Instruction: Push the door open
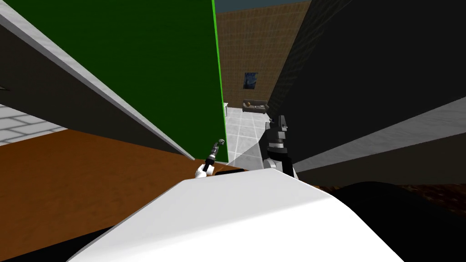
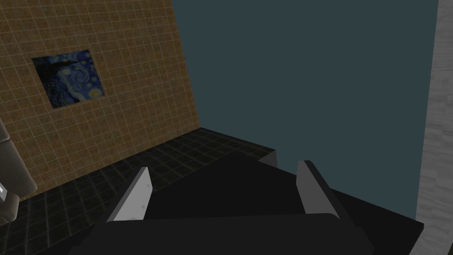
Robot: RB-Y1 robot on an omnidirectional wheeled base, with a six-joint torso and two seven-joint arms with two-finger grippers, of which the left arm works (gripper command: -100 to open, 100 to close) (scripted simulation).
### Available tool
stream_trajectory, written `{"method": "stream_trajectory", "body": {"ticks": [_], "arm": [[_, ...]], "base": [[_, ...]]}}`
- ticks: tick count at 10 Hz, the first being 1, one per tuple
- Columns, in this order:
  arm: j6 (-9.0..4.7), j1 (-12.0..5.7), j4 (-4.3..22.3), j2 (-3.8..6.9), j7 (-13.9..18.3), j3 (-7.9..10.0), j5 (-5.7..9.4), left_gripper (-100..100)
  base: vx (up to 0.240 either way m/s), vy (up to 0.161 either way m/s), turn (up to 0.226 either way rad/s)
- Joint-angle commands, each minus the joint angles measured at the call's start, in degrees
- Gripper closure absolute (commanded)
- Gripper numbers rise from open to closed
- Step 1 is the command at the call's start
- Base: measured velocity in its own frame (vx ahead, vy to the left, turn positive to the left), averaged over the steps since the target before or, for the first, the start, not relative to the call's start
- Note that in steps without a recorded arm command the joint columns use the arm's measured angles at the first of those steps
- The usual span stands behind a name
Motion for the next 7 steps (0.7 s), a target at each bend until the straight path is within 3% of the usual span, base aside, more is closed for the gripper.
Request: {"method": "stream_trajectory", "body": {"ticks": [1, 2, 3, 7], "arm": [[-0.03, 0.32, -0.26, -0.74, -0.16, 0.09, 0.11, -100], [-0.14, 0.10, 0.04, -0.48, -0.17, 0.09, 0.09, -100], [-0.14, 0.10, 0.04, -0.48, -0.17, 0.09, 0.09, 100], [-0.14, 0.10, 0.04, -0.48, -0.17, 0.09, 0.09, 100]], "base": [[0.211, -0.044, -0.024], [0.091, -0.013, -0.002], [-0.012, -0.001, 0.005], [-0.021, 0.005, -0.001]]}}
